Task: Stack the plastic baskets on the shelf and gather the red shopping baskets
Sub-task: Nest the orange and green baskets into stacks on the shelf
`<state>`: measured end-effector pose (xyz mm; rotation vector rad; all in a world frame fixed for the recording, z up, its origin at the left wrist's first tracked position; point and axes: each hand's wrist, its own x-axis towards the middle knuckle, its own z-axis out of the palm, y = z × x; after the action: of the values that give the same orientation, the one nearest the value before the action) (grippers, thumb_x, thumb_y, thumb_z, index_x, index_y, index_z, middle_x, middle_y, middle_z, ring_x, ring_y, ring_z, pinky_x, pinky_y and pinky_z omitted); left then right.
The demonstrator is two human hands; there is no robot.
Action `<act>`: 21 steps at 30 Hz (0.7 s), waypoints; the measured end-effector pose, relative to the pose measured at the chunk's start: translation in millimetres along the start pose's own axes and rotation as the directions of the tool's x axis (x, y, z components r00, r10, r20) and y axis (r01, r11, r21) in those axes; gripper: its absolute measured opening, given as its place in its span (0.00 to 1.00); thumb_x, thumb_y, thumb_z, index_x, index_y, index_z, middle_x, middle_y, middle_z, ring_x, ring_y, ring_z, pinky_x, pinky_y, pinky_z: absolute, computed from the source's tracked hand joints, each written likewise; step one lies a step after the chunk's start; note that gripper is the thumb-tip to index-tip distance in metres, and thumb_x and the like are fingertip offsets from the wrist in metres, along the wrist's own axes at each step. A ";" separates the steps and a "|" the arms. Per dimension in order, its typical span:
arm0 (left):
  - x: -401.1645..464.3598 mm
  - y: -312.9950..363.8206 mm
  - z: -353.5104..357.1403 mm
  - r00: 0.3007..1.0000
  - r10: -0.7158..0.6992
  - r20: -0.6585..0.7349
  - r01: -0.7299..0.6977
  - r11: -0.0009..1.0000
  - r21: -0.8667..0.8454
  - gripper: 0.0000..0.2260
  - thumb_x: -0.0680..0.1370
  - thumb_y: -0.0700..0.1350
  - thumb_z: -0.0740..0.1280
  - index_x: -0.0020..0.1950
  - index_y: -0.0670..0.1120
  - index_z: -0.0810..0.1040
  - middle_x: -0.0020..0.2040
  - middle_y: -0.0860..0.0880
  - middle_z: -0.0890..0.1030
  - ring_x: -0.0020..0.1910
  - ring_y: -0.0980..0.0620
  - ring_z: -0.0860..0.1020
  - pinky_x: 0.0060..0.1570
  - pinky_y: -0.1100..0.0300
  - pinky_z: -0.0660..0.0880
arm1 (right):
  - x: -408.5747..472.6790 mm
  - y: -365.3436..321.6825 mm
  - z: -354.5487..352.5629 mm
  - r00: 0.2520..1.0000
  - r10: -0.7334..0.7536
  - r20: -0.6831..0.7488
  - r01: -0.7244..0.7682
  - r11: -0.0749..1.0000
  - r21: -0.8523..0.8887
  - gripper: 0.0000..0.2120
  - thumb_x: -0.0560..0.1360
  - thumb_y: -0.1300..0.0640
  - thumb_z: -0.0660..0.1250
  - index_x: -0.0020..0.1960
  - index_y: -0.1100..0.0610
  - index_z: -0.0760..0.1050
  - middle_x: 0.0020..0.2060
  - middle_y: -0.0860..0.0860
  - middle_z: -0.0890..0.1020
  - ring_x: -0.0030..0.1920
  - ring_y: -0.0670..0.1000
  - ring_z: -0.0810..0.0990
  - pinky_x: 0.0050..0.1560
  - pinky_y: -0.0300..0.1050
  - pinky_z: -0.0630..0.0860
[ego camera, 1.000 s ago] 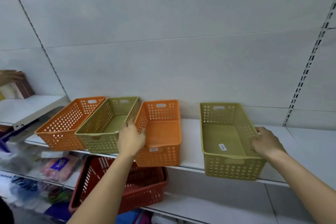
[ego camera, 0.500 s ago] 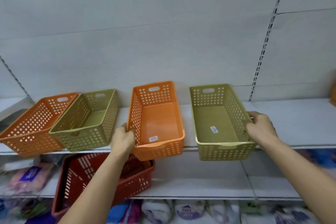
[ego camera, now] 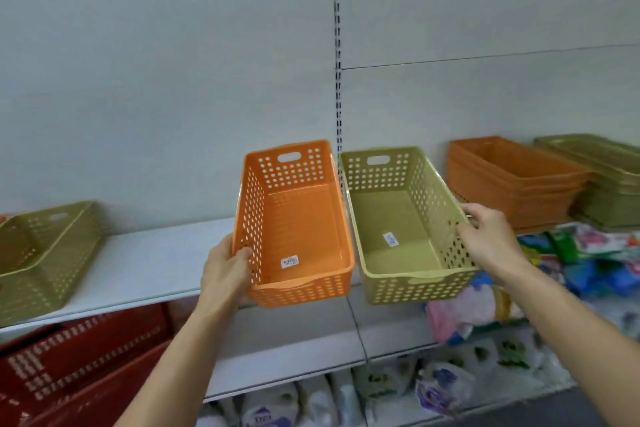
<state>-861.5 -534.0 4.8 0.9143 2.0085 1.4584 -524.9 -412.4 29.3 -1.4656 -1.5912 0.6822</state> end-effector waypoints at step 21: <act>-111.9 236.4 357.2 0.964 0.203 0.172 -0.157 0.956 -0.248 0.07 0.82 0.40 0.55 0.55 0.49 0.70 0.42 0.51 0.79 0.38 0.49 0.80 0.37 0.54 0.78 | 122.9 141.9 -354.7 0.967 -0.001 -0.254 -0.005 1.000 -0.023 0.16 0.74 0.67 0.61 0.58 0.57 0.78 0.43 0.55 0.82 0.43 0.57 0.81 0.50 0.57 0.77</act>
<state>-476.6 -348.1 120.1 1.1144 1.6081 1.5933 -142.8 -321.8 111.9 -1.5062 -1.4037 0.4573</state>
